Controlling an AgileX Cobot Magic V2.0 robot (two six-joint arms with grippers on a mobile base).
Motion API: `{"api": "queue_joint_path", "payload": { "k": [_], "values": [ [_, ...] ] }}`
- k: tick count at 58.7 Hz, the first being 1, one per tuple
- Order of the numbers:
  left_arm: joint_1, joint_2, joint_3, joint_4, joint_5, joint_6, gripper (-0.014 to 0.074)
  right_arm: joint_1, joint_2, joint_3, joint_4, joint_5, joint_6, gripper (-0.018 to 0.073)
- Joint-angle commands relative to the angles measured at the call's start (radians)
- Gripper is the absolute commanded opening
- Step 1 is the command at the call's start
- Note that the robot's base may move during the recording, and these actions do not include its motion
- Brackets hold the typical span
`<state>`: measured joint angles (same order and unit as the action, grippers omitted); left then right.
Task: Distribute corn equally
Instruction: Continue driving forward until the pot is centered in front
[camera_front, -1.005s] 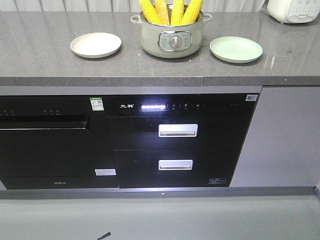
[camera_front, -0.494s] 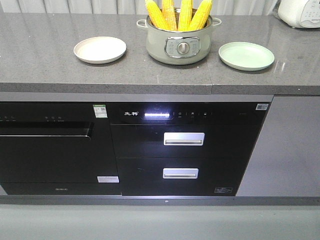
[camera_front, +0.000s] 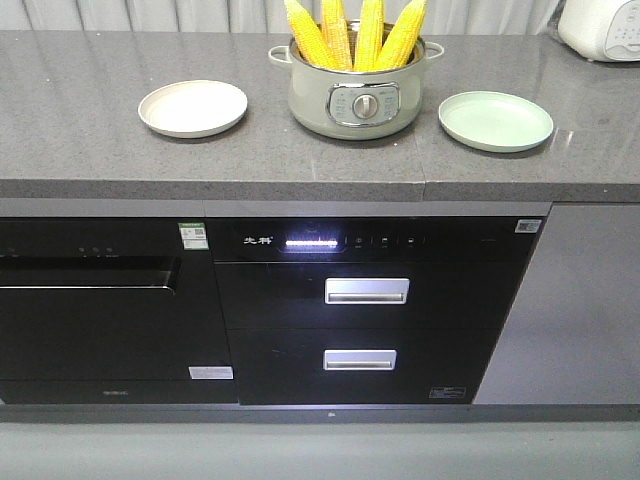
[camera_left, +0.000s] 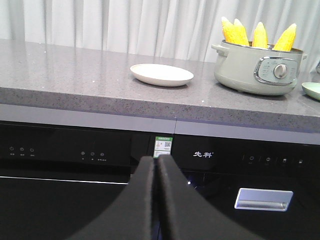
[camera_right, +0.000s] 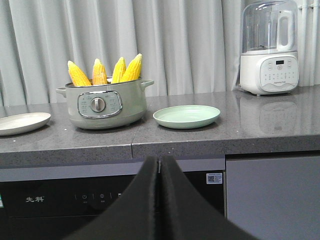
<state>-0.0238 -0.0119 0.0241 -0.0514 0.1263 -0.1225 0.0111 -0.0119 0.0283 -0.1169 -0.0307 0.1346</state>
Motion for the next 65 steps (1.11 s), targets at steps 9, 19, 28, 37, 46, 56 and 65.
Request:
{"api": "queue_joint_path", "payload": {
  "k": [9,19,28,37,46,56,65],
  "values": [
    [-0.001,0.006,-0.023,-0.001,-0.074,-0.008,-0.0006,-0.004,-0.007,0.018,-0.009,-0.074,-0.001,-0.0002],
    [-0.001,0.006,-0.023,-0.001,-0.074,-0.008,-0.0006,-0.004,-0.007,0.018,-0.009,-0.073,-0.001,-0.0002],
    [-0.001,0.006,-0.023,-0.001,-0.074,-0.008,-0.0006,-0.004,-0.007,0.018,-0.009,-0.073,-0.001,-0.0002],
    [-0.001,0.006,-0.023,-0.001,-0.074,-0.008,-0.0006,-0.004,-0.007,0.018,-0.009,-0.073,-0.001,-0.0002],
    [-0.001,0.006,-0.023,-0.001,-0.074,-0.008,-0.0006,-0.004,-0.007,0.018,-0.009,-0.073,-0.001,-0.0002],
    [-0.001,0.006,-0.023,-0.001,-0.074,-0.008,-0.0006,-0.004,-0.007,0.018,-0.009,-0.073,-0.001,-0.0002],
    [-0.001,0.006,-0.023,-0.001,-0.074,-0.008,-0.0006,-0.004,-0.007,0.018,-0.009,-0.073,-0.001,-0.0002]
  ]
}}
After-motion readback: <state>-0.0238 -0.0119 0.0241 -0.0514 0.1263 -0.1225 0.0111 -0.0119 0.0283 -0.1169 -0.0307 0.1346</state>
